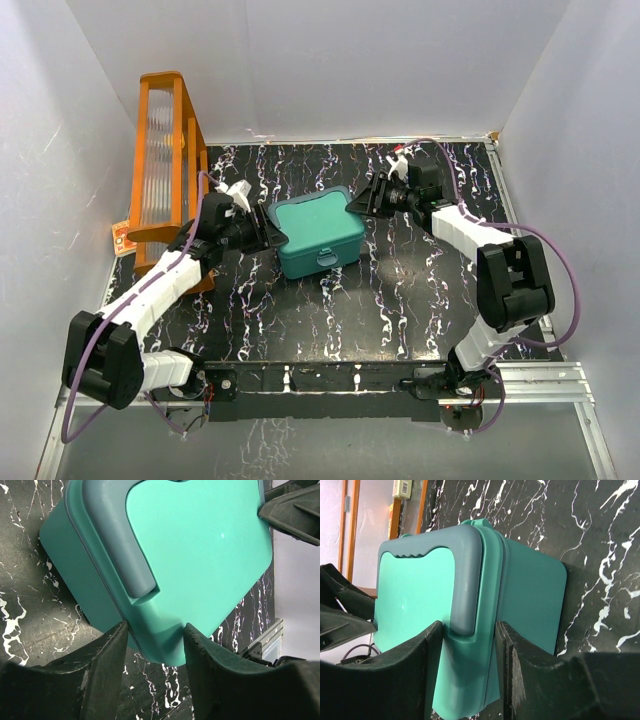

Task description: Organize the medicine kit

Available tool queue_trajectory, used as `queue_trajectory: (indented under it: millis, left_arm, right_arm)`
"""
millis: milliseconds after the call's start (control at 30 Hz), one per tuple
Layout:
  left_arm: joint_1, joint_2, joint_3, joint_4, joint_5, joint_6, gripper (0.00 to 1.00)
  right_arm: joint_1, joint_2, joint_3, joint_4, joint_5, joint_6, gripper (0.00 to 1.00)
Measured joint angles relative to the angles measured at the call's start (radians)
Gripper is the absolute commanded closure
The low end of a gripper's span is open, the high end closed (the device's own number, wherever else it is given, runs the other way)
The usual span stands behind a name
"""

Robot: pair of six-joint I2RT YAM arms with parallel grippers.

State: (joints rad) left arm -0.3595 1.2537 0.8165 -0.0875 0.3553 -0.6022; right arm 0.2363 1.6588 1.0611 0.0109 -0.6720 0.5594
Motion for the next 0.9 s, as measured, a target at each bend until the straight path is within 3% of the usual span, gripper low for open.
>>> queue_trajectory:
  millis: [233,467,700,900]
  left_arm:
    - [-0.016,0.045,0.027,0.001,-0.037,-0.035,0.39]
    - [-0.022,0.066,0.078,-0.058,-0.088,-0.021,0.32]
    - [-0.025,0.067,0.170,-0.203,-0.213,0.104,0.18]
    - [-0.024,0.100,0.251,-0.226,-0.304,0.240,0.04]
  right_arm:
    - [0.019,0.002,0.048,-0.043,0.089,-0.033,0.50]
    - [0.031,-0.096,0.048,-0.159,0.248,-0.034,0.47]
    - [0.031,-0.300,-0.011,-0.190,0.342,0.008,0.45]
    - [0.030,-0.469,-0.177,-0.193,0.324,0.053,0.42]
